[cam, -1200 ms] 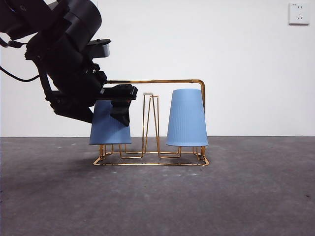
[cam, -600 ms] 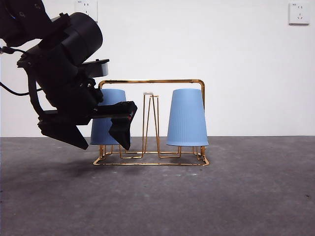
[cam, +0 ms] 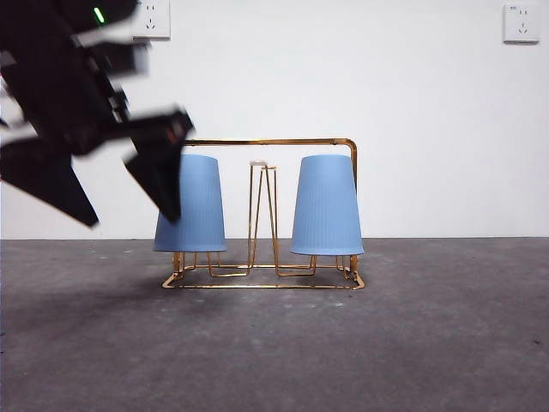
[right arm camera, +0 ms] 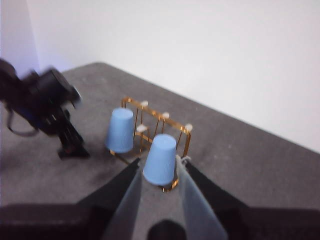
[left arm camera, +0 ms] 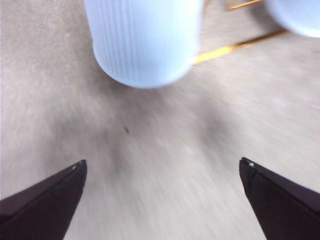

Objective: Pick up cup 1,put cup 1 in the cup rack,pick up cup 2,put cup 2 in the cup rack

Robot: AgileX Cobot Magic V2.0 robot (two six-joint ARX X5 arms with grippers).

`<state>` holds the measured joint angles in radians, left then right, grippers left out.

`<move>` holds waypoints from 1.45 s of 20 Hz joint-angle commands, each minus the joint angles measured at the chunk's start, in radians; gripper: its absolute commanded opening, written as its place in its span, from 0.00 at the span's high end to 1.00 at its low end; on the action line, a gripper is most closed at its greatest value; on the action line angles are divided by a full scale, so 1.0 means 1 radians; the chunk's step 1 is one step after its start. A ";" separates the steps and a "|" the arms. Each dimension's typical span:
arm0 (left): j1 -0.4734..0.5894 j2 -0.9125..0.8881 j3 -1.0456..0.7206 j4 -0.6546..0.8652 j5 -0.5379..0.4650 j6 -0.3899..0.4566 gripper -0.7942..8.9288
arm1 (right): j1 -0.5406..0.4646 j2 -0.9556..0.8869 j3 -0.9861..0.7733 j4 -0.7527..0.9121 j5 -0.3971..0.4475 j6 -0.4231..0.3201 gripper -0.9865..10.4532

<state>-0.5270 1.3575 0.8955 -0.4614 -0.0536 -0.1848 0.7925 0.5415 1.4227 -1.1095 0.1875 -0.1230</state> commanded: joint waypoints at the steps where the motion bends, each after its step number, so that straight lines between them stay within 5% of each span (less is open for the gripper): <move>1: -0.005 -0.127 -0.002 -0.098 0.066 -0.007 0.34 | 0.000 0.010 -0.008 -0.030 0.003 0.016 0.80; 8: -0.005 -0.544 -0.002 -0.318 0.387 -0.064 0.36 | 0.000 0.090 -0.008 -0.231 0.002 0.052 0.80; 11: -0.005 -0.679 -0.002 -0.347 0.468 -0.106 0.66 | 0.000 0.130 -0.009 -0.267 -0.033 0.083 0.81; 13: -0.005 -0.745 -0.002 -0.361 0.485 -0.106 0.94 | 0.000 0.155 -0.009 -0.267 -0.121 0.086 0.93; 21: -0.005 -0.805 -0.002 -0.378 0.518 -0.106 0.93 | 0.000 0.222 -0.009 -0.268 -0.225 0.095 0.92; 29: -0.005 -0.798 -0.002 -0.383 0.518 -0.100 0.92 | 0.000 0.272 -0.009 -0.267 -0.211 0.125 0.91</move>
<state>-0.5297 0.5606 0.8955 -0.8513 0.4591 -0.2909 0.7925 0.8139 1.4208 -1.3540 -0.0261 -0.0174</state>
